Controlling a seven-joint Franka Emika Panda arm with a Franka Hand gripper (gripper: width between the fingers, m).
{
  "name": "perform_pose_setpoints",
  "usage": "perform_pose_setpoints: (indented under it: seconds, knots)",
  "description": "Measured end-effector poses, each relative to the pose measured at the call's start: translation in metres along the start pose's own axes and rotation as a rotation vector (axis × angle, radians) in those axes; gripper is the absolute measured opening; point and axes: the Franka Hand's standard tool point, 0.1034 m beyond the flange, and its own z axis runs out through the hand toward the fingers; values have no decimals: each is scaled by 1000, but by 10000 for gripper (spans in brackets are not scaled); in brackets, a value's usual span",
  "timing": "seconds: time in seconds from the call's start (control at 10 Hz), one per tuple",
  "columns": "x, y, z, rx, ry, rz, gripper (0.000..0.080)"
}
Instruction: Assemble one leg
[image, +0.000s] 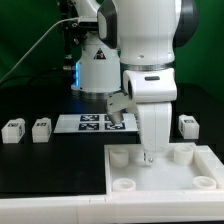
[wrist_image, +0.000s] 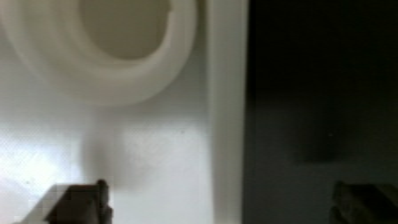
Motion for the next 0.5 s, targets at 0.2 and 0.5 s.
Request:
perform_pose_setpoints:
  seconds: [0.2, 0.5]
  knots:
    - [-1, 0, 0, 0, 0, 1, 647]
    - [-1, 0, 0, 0, 0, 2, 648]
